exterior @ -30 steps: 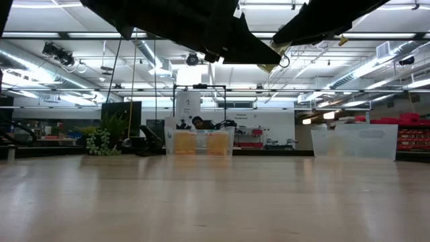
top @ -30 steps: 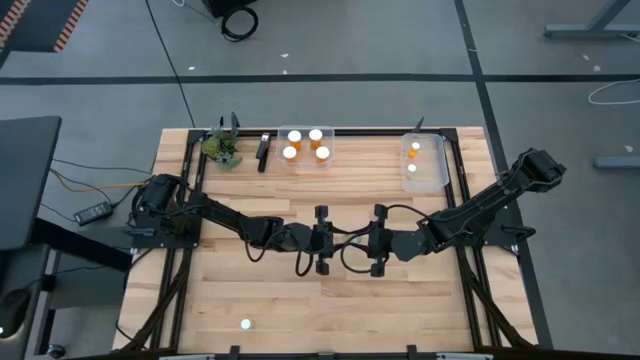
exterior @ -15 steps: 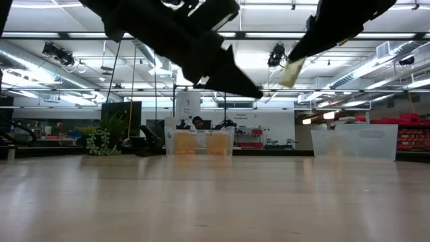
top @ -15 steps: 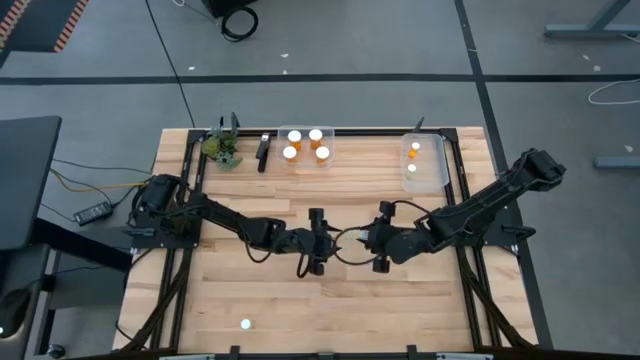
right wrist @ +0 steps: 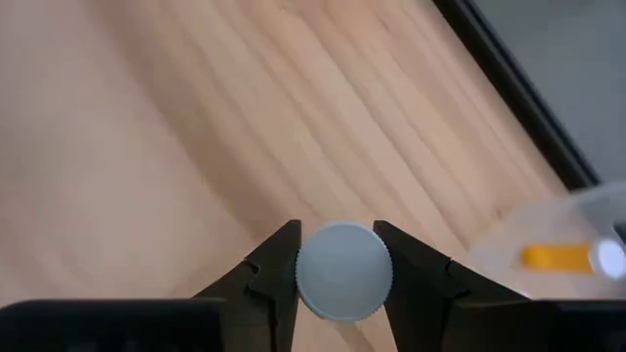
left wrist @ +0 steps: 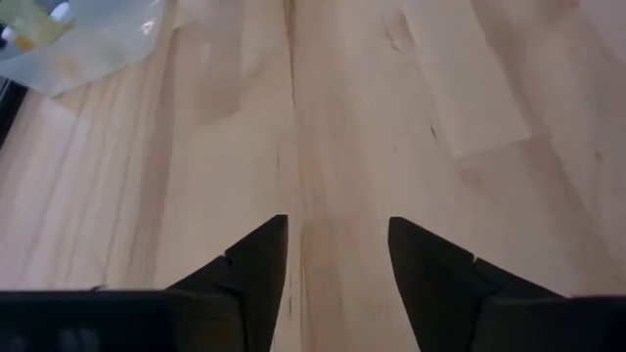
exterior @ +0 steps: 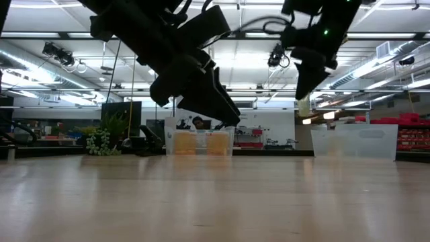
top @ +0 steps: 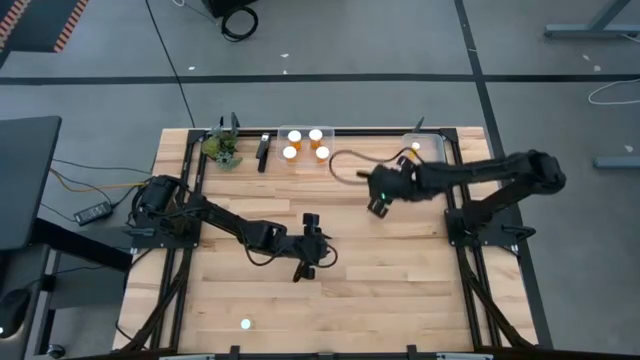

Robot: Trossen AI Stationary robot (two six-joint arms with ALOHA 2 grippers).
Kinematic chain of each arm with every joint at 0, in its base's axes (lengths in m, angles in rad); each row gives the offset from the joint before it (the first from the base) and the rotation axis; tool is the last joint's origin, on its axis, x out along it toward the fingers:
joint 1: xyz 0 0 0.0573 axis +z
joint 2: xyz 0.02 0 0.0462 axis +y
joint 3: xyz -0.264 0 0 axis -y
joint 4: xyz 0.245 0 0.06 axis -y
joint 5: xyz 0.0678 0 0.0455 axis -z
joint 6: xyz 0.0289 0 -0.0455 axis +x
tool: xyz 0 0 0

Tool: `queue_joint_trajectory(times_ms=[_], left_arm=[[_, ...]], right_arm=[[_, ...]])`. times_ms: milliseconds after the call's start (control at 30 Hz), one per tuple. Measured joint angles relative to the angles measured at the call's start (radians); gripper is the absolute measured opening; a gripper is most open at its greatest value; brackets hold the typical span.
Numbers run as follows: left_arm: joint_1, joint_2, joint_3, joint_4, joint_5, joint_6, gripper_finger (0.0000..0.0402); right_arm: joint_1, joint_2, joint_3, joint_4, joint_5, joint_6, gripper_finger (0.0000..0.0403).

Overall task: Pick and place medicine bottles into bin by pill shape (circle, oval)
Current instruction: Put the top small yellow pill bottle into the right transparent bin

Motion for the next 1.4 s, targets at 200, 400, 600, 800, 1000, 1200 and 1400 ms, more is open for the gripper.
queue_joint_trajectory(times_ms=[200, 400, 600, 800, 1000, 1200, 1400], left_arm=[[0.001, 0.0, 0.0, -0.006, -0.001, 0.106, 0.0168], [0.019, 0.0, 0.0, 0.007, -0.001, 0.137, 0.0151], [0.049, 0.0, 0.0, 0.015, -0.001, 0.14, 0.0139], [0.078, 0.0, 0.0, -0.002, -0.001, 0.172, 0.0129], [0.099, 0.0, 0.0, -0.002, 0.0, 0.212, 0.012], [0.111, 0.0, 0.0, -0.002, 0.015, 0.216, 0.0117], [0.109, 0.0, 0.0, 0.001, 0.02, 0.219, 0.0116]], right_arm=[[-0.229, -0.004, 0.0, -0.056, -0.1, -0.03, 0.0131], [-0.412, -0.007, 0.0, -0.128, -0.108, -0.031, 0.0131], [-0.522, -0.007, 0.0, -0.128, -0.132, -0.053, 0.0131], [-0.611, -0.007, 0.0, -0.155, -0.132, -0.054, 0.0131], [-0.704, -0.007, 0.0, -0.159, -0.132, -0.082, 0.0131], [-0.794, -0.008, -0.058, -0.112, -0.172, -0.1, 0.0131], [-0.842, -0.007, -0.148, 0.015, -0.196, -0.113, 0.0131]])
